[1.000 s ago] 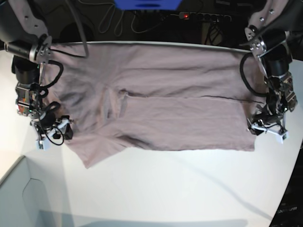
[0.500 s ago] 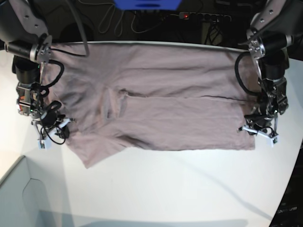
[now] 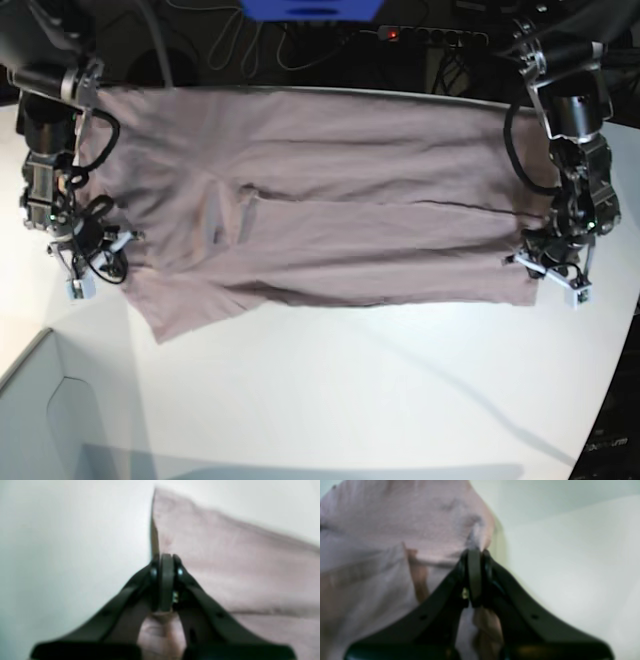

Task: Layout the t-shirt on the table in an organized manner, then fold the t-shirt properly
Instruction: 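Lift the hem with both grippers and fold it over toward the folded edge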

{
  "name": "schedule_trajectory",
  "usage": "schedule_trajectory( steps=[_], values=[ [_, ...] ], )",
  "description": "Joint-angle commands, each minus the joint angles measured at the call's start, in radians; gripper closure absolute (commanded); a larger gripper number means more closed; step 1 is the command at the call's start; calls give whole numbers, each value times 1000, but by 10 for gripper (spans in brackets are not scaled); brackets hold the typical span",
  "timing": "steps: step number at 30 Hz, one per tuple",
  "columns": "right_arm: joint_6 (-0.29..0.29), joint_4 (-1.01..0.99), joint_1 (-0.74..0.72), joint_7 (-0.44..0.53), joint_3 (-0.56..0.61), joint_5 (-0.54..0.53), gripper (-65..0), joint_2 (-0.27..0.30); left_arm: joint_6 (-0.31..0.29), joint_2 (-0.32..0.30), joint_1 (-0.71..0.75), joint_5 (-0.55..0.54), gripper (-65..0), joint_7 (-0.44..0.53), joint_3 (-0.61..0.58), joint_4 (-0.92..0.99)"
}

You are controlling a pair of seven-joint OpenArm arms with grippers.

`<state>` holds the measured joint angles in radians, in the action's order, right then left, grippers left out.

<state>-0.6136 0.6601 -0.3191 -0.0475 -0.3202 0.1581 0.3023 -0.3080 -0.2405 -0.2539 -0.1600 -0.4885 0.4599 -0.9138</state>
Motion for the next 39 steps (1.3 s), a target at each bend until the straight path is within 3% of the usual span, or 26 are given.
schedule_trajectory(
  steps=[1,10,16,20,30,35,39],
  values=[
    [-1,73,15,15,-3,-9,0,-2,0,-15,-14,-5,0,20,1,-21],
    [-1,504,216,15,-23,-9,0,-76,-1,-1,-6,-5,0,20,1,-55],
    [-1,686,291,16,-132,-9,0,-140,-3,14,38,-5,0,20,1,-140],
    [-1,786,387,16,-139,-9,0,-150,-3,14,72,-5,0,20,1,-186],
    [-1,841,561,19,-144,-9,0,-200,-3,33,184,-17,0,23,3,-273],
    [-1,838,602,19,-147,-10,0,-202,-4,22,225,-151,0,20,58,-265],
    [-1,837,631,19,-173,-76,0,-200,-4,17,244,-181,0,20,76,-265]
  ],
)
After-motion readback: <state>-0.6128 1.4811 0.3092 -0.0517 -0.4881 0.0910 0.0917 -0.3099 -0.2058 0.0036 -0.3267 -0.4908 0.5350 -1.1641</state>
